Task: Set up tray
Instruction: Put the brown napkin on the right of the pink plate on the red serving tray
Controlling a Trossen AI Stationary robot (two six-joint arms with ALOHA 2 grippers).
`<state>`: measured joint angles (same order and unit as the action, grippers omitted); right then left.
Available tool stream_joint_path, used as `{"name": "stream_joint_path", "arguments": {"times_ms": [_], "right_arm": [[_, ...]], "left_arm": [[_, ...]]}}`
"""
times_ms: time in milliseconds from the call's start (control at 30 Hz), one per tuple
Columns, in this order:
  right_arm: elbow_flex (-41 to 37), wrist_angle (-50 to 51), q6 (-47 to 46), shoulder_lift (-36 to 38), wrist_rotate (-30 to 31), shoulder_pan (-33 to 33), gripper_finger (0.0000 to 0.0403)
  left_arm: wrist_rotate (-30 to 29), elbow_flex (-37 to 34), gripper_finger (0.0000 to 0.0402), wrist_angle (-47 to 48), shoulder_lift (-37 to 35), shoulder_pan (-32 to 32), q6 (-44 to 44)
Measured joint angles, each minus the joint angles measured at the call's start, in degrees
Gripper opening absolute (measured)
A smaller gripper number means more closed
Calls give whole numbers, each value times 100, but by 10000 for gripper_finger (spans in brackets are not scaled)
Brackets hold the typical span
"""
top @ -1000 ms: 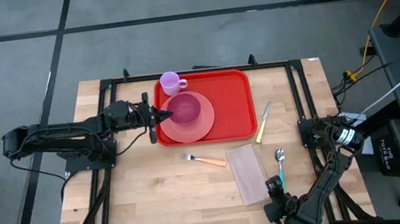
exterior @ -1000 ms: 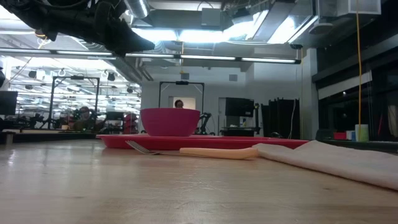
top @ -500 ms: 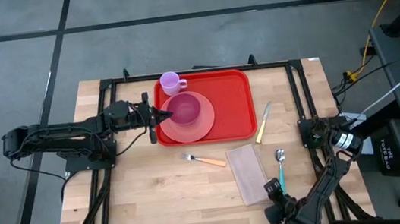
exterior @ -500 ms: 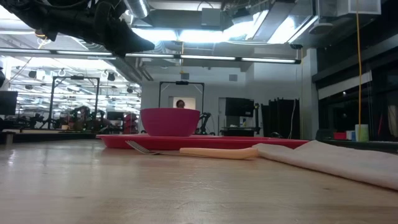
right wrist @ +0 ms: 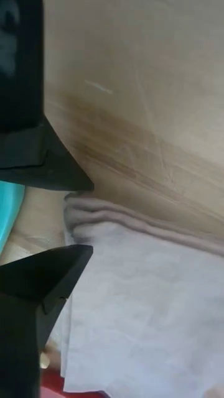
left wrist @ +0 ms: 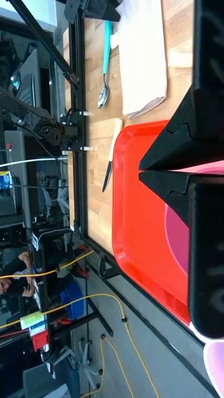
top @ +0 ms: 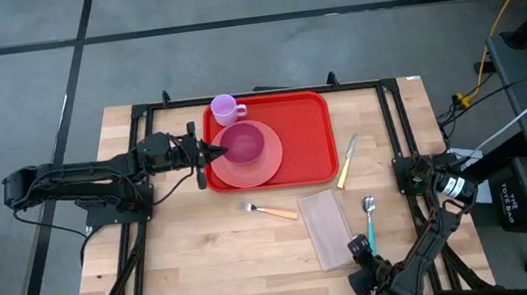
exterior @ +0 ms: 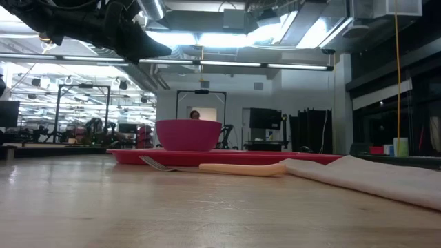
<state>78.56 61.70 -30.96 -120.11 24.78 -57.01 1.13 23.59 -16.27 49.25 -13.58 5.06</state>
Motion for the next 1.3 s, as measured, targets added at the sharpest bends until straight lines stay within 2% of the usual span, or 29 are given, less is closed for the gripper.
{"name": "stream_joint_path", "arguments": {"times_ms": [467, 633, 767, 967, 1167, 1300], "right_arm": [[-18, -31, 0, -13, 190, 13, 158], [-240, -292, -11, 7, 196, 31, 155], [-497, -670, -193, 59, 153, 33, 123], [-535, -780, -960, 61, 134, 33, 22], [-428, -654, -1290, 24, 179, 45, 17], [63, 161, -1392, -55, -32, 92, 17]], "left_arm": [[-1, -1, 4, 1, 0, -2, 0], [0, -2, 4, 2, 0, 0, 0], [-1, -1, 4, 1, 0, -1, 0], [0, -1, 6, 2, 0, 0, 0], [0, -1, 2, 2, 0, 0, 0], [-1, -2, 3, 0, 0, -1, 4]]}}
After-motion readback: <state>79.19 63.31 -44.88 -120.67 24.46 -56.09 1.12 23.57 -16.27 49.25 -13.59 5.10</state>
